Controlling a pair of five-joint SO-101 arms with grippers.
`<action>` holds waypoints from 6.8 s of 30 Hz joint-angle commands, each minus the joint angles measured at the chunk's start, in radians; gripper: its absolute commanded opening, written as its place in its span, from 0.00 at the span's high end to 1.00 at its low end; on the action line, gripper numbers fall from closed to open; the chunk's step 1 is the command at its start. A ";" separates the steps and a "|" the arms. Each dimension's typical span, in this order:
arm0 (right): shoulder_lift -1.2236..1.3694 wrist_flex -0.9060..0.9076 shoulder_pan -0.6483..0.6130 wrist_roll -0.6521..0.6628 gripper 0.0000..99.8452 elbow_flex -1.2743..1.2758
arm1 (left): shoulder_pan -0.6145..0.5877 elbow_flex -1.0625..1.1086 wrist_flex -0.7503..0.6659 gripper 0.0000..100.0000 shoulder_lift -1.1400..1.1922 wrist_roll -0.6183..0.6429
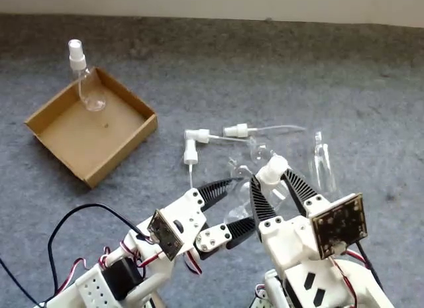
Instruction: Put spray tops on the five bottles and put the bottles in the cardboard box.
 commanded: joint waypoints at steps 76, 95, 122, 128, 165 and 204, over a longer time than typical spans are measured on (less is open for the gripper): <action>-0.004 -0.335 0.061 0.086 0.99 0.470 | -0.309 0.021 -0.419 0.96 -0.016 -0.012; -0.262 -0.541 -0.211 0.087 0.99 0.737 | -0.311 0.022 -0.442 0.96 -0.016 -0.012; -0.263 -0.576 -0.188 0.086 0.99 0.452 | -0.298 0.022 -0.338 0.96 -0.015 -0.005; -0.262 -0.584 -0.130 0.083 0.99 0.464 | -0.298 0.022 -0.342 0.96 -0.015 -0.005; -0.262 -0.581 -0.002 0.087 0.99 0.651 | -0.249 0.022 -0.390 0.96 -0.015 0.193; -0.262 -0.541 0.047 0.080 0.99 0.967 | -1.135 0.022 -0.385 0.96 -0.012 0.186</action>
